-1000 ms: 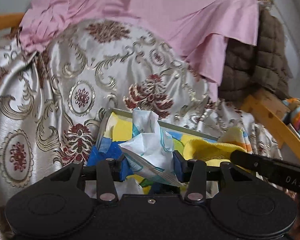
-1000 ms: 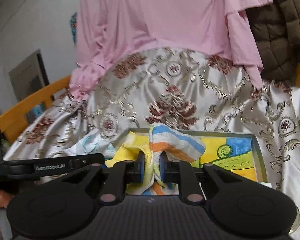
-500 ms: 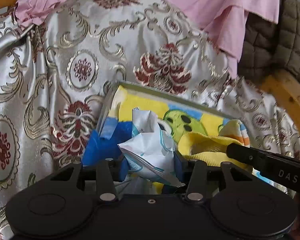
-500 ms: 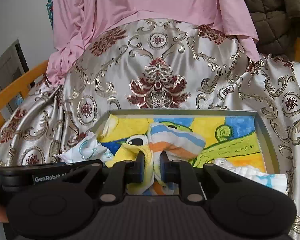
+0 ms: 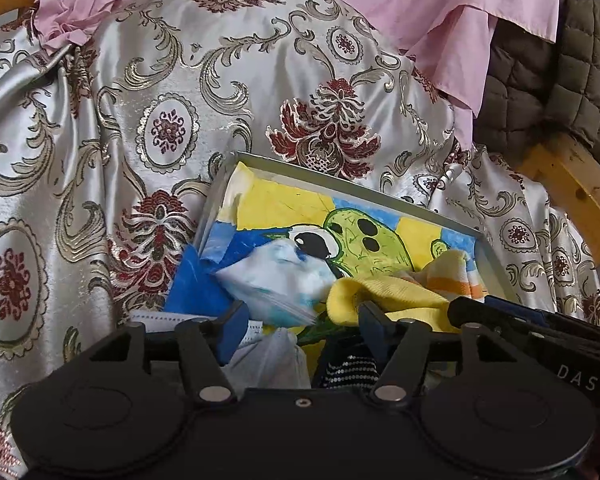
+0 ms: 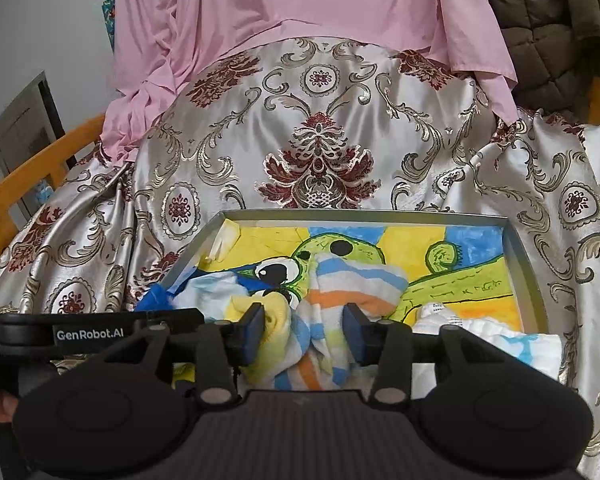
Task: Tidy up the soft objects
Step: 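Lower both items into the tray and open both tools, then raise both open tools and move them back over the pile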
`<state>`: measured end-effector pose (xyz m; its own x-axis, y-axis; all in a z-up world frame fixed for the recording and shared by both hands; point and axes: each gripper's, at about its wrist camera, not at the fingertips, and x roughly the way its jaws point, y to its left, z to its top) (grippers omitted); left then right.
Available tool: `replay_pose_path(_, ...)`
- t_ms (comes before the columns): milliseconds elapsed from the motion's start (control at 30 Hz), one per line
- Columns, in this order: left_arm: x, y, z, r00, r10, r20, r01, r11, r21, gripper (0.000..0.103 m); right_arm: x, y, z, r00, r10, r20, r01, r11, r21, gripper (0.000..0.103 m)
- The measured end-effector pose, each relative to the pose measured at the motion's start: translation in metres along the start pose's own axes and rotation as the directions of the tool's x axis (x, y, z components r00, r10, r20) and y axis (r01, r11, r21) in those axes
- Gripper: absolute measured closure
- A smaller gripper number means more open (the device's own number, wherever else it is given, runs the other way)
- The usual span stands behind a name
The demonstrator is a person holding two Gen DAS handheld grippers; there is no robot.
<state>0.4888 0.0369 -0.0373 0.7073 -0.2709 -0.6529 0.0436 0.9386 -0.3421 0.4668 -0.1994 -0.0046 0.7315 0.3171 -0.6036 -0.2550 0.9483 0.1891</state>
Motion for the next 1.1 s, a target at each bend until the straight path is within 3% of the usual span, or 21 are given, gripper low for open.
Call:
replay_pose_path(233, -0.031, -0.001, -0.001, 0.998, 0.016, 0.068, -0.014, 0.999, -0.035, 0.025, -0.03, 0.002, 0.005, 0.999, -0.005, 0.038, 0.006, 1.0, -0.021, 0.033)
replay_pose_path(533, -0.091, -0.015, 0.002, 0.979, 0.017, 0.201, -0.01, 0.999, -0.037, 0.011, -0.084, 0.004, 0.017, 0.993, -0.003, 0.122, 0.005, 1.0, -0.01, 0.013)
replay_pose_path(600, -0.106, -0.02, 0.001, 0.972, 0.023, 0.233, -0.013, 0.999, -0.041, 0.002, -0.096, 0.002, 0.017, 0.99, -0.004, 0.138, 0.004, 1.0, -0.001, 0.006)
replay_pose_path(767, -0.138, -0.032, -0.009, 0.962, -0.001, 0.273, 0.007, 1.0, -0.022, 0.001, -0.128, -0.004, 0.01, 0.983, -0.01, 0.183, 0.006, 1.0, 0.026, 0.001)
replay_pose_path(1100, -0.191, -0.062, -0.047, 0.942, -0.022, 0.334, 0.002, 0.998, 0.061, 0.001, -0.185, -0.001, -0.016, 0.967, -0.035, 0.251, 0.033, 0.999, 0.014, 0.0)
